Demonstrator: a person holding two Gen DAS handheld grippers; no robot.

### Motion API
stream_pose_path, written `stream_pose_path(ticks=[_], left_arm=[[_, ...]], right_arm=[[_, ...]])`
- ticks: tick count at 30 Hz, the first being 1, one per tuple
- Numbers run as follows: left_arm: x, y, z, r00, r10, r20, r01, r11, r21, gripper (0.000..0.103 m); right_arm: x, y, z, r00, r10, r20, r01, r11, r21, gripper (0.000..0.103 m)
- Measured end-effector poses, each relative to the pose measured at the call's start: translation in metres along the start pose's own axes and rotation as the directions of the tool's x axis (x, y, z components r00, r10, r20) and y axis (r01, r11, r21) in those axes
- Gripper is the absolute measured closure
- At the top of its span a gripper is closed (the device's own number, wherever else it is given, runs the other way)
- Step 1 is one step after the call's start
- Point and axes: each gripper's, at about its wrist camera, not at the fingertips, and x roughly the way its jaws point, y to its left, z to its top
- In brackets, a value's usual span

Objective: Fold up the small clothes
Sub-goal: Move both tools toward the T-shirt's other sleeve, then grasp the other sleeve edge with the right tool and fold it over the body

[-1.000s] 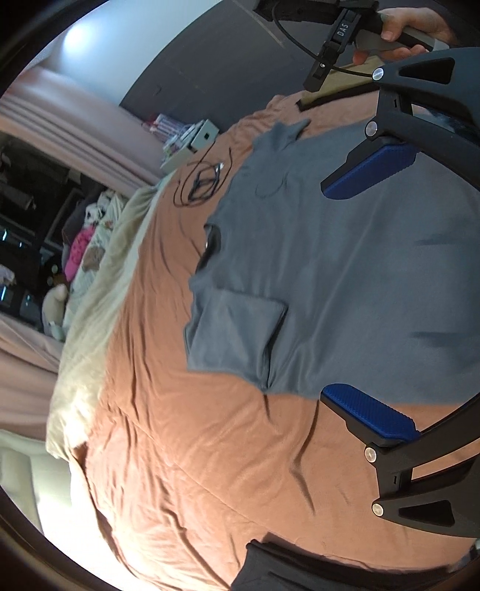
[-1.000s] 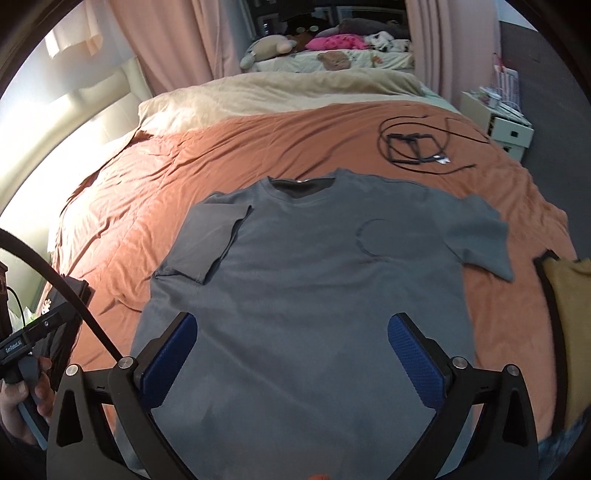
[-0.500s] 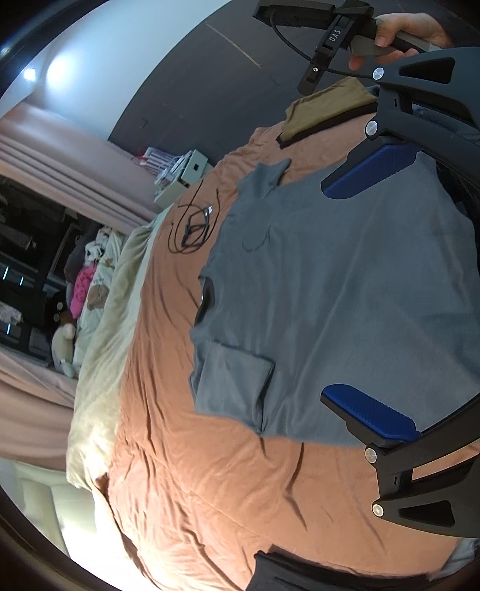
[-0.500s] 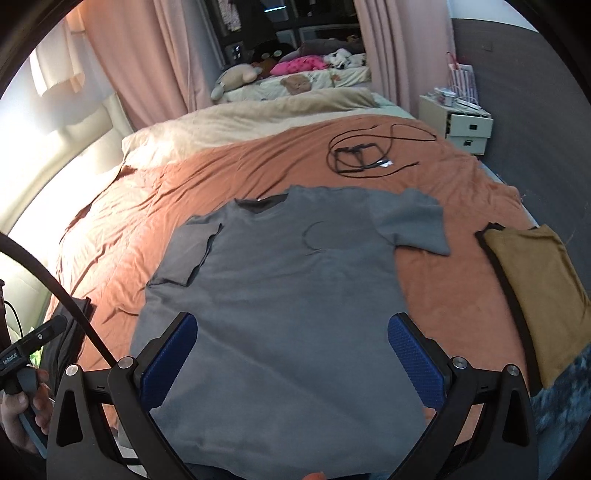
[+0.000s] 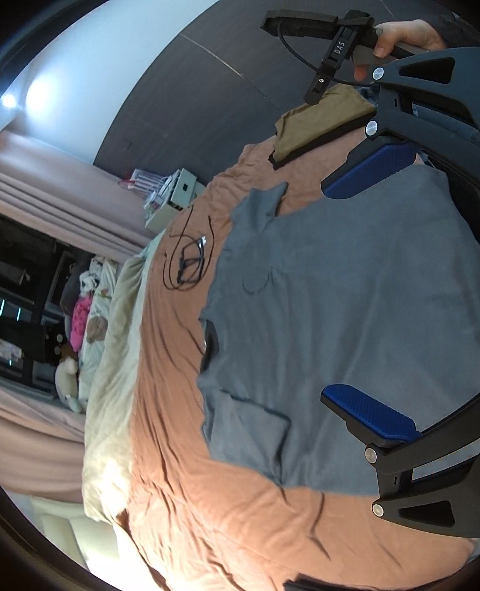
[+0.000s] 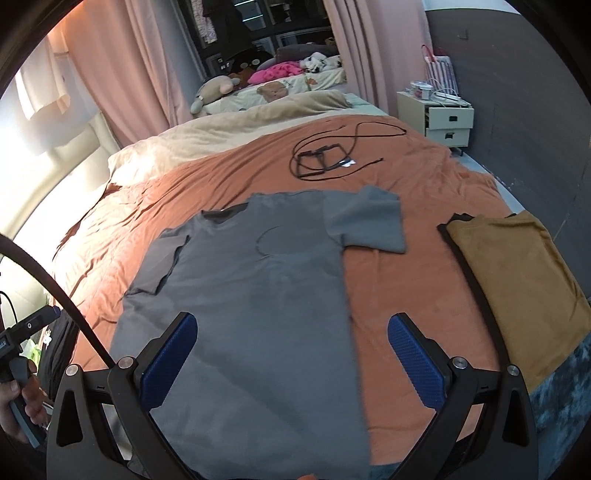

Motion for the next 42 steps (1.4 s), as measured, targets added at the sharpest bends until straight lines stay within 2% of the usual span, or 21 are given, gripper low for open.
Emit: stream_pose_path(ticks=[8, 11, 16, 21, 24, 28, 32, 37, 42], left_arm=[[0.059, -0.028, 0.015, 0.998, -0.040, -0.052, 0.042, 0.998, 0.037, 0.004], [0.081, -0.035, 0.021, 0.996, -0.051, -0.066, 0.054, 0.998, 0.043, 0.008], [0.117, -0.048, 0.031, 0.994, -0.058, -0.093, 0.064, 0.996, 0.060, 0.018], [0.152, -0.058, 0.045, 0.992, -0.055, -0.110, 0.065, 0.994, 0.093, 0.025], [0.175, -0.062, 0.055, 0.990, -0.051, -0.132, 0.065, 0.992, 0.105, 0.032], [0.204, -0.064, 0.069, 0.989, -0.043, -0.143, 0.060, 0.991, 0.118, 0.038], [0.237, -0.067, 0.081, 0.988, -0.035, -0.154, 0.055, 0.990, 0.127, 0.040], [0.275, -0.069, 0.093, 0.984, -0.038, -0.172, 0.062, 0.989, 0.132, 0.053], [0.316, -0.070, 0.101, 0.980, -0.049, -0.191, 0.074, 0.989, 0.128, 0.059]], right_arm=[[0.022, -0.040, 0.012, 1.000, -0.004, -0.001, 0.004, 0.999, 0.047, 0.000], [0.034, -0.054, 0.017, 1.000, 0.000, -0.006, 0.000, 0.998, 0.066, 0.007], [0.060, -0.081, 0.030, 0.999, 0.028, -0.024, -0.025, 0.994, 0.105, 0.023], [0.088, -0.102, 0.047, 0.997, 0.069, -0.019, -0.065, 0.987, 0.147, 0.028], [0.112, -0.117, 0.060, 0.995, 0.102, -0.018, -0.097, 0.978, 0.184, 0.035], [0.141, -0.137, 0.074, 0.990, 0.138, -0.005, -0.134, 0.965, 0.226, 0.038], [0.172, -0.152, 0.085, 0.988, 0.152, -0.008, -0.145, 0.957, 0.250, 0.040], [0.211, -0.165, 0.094, 0.988, 0.154, -0.024, -0.142, 0.954, 0.266, 0.042], [0.248, -0.177, 0.107, 0.985, 0.172, -0.030, -0.155, 0.943, 0.294, 0.047]])
